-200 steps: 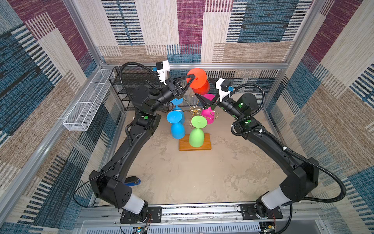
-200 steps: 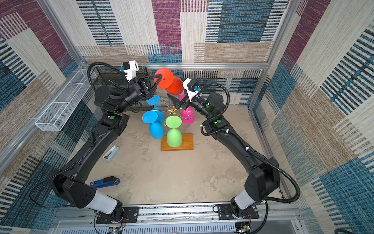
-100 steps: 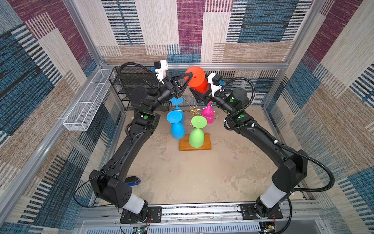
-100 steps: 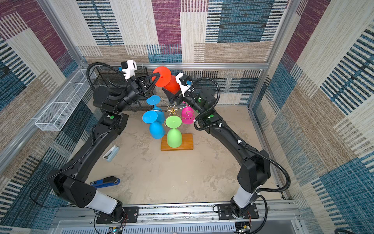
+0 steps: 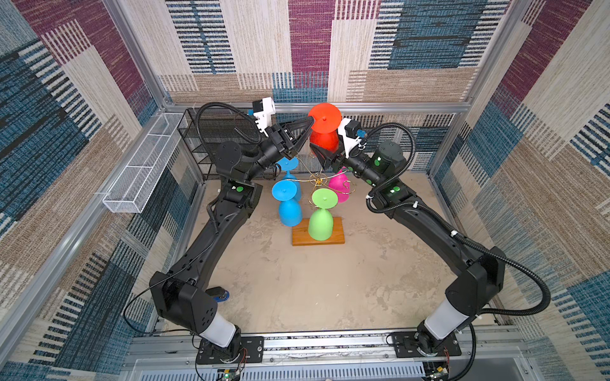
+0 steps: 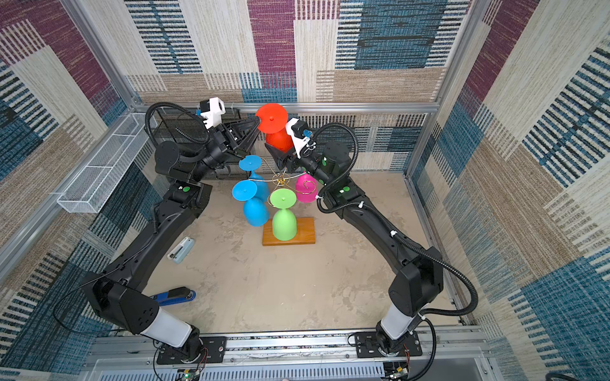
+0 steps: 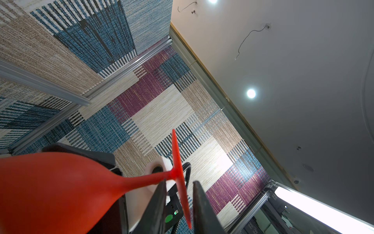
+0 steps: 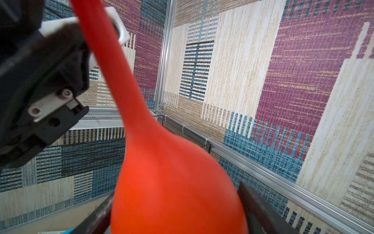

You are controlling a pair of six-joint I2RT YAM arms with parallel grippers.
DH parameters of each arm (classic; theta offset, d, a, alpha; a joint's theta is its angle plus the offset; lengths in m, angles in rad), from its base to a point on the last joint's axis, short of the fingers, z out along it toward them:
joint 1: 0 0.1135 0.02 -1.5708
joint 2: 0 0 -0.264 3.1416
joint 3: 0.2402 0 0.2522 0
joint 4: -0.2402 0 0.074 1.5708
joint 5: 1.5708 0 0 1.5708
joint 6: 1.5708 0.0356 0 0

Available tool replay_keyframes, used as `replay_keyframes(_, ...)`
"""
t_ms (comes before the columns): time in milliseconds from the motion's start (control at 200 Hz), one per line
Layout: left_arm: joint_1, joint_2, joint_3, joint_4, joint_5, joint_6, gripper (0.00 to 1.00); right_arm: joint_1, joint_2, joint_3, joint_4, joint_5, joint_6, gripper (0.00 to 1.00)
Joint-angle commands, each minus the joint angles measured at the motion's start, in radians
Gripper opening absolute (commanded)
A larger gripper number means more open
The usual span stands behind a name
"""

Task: Take the wine glass off the wine glass rack
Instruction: Pick up the wine glass from the wine glass rack.

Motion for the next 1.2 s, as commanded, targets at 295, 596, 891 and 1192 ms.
replay_keyframes(295,0.065,-0.021,0.005,0.042,0.026,0.153,0.49,0.001,-0.063,0.121,-0.343,0.072,0.07,0.73)
replay_keyframes(596,0.054,-0.101,0.017,-0.318,-0.121,1.072,0.64,0.001,-0.103,0.236,-0.66,0.112,0.027,0.67)
replay_keyframes(891,0.041,-0.06,-0.071,-0.113,-0.138,1.704,0.6,0.001,-0.105,0.283,-0.793,0.054,0.051,0.6)
replay_keyframes(1192,0.041,-0.01,-0.057,-0.026,-0.026,1.979,0.59,0.001,-0.093,0.307,-0.877,0.019,0.057,0.57)
